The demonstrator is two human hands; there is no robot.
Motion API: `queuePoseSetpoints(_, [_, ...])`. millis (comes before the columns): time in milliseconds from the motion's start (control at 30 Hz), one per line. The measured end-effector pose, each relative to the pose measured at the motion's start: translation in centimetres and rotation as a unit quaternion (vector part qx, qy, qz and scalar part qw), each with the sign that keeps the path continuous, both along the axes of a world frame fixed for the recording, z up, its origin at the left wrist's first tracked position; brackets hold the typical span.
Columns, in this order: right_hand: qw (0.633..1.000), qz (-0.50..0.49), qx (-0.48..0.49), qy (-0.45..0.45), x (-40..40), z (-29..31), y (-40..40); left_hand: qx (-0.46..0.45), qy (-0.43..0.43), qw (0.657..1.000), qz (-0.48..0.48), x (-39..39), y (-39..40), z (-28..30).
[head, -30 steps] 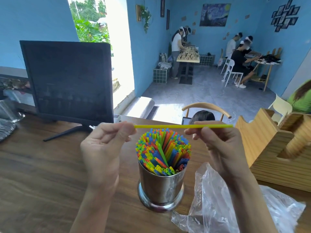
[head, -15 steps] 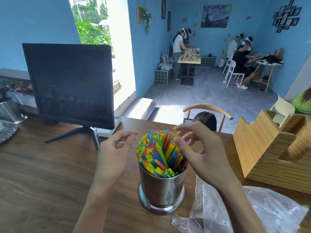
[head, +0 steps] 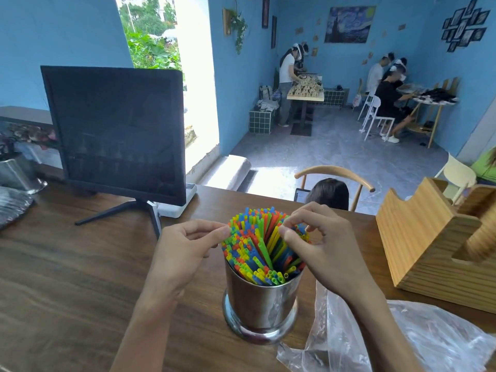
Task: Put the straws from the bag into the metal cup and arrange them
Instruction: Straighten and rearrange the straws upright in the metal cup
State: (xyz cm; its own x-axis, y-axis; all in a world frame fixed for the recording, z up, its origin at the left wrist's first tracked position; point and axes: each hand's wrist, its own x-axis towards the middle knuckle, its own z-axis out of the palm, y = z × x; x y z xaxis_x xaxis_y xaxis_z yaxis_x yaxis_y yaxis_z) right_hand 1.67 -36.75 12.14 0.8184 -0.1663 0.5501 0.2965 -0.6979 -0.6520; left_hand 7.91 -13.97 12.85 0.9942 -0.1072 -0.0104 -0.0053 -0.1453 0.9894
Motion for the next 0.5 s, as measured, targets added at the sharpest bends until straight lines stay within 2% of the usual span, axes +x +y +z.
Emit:
queuePoseSetpoints(333, [1.000, 0.014, 0.014, 0.009, -0.2, 0.1, -0.2, -0.129, 0.013, 0.990, -0.057, -0.3, -0.4, 2.1])
queuePoseSetpoints(500, [0.999, 0.022, 0.033, -0.019, -0.1, 0.2, 0.2, -0.152, -0.088, 0.984, -0.027, -0.5, -1.7, 4.6])
